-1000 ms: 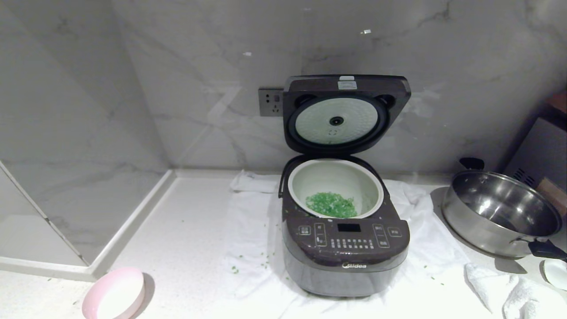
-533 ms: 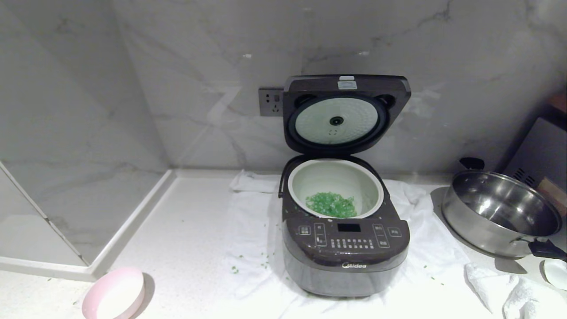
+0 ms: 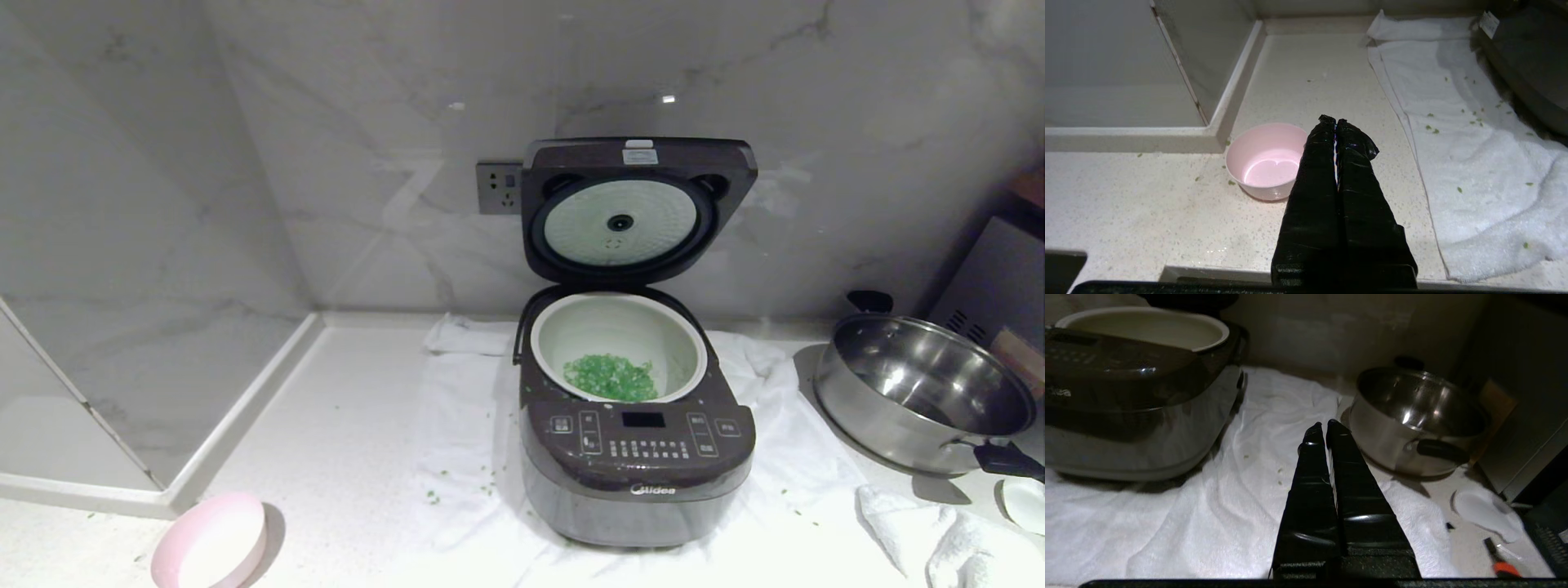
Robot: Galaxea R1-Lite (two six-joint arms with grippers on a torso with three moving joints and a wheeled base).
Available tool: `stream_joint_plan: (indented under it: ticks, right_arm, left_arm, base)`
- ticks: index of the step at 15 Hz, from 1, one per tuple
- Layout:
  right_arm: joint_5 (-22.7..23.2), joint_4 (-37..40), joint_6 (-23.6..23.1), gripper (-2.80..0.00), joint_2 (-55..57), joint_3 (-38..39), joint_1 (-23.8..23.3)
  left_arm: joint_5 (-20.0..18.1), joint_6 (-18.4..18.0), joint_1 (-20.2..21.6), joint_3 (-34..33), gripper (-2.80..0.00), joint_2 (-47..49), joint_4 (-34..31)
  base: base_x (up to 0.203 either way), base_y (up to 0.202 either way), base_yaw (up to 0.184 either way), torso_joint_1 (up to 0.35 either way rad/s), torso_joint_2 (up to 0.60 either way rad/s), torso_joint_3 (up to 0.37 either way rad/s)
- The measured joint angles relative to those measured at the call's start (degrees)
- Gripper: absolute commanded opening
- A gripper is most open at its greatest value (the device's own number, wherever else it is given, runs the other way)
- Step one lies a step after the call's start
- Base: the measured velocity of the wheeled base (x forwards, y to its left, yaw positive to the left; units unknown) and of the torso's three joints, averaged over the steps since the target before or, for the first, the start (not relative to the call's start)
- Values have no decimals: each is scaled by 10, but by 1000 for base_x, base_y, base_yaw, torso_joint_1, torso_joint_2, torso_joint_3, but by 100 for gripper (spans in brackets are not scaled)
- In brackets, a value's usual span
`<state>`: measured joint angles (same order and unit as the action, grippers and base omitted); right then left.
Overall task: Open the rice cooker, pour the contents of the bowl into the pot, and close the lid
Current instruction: Turn on the tap
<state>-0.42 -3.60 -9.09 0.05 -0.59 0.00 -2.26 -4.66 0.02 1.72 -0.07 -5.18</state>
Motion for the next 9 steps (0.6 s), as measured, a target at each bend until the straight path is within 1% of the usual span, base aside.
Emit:
stream_joint_plan:
  ticks: [3,5,9]
  right_arm:
    - [16,52,42,-280,0,4,0]
    - [15,35,72,-280,0,5,0]
    - [12,33,80,-280,0,6,1]
  left_arm:
    - [0,2,0,2,-280,0,-3]
    - [1,3,0,2,-280,0,-4]
    - [0,3,0,2,-280,0,-4]
  base:
    - [0,0,0,0,0,0]
    - [0,0,0,0,0,0]
    - [0,0,0,0,0,0]
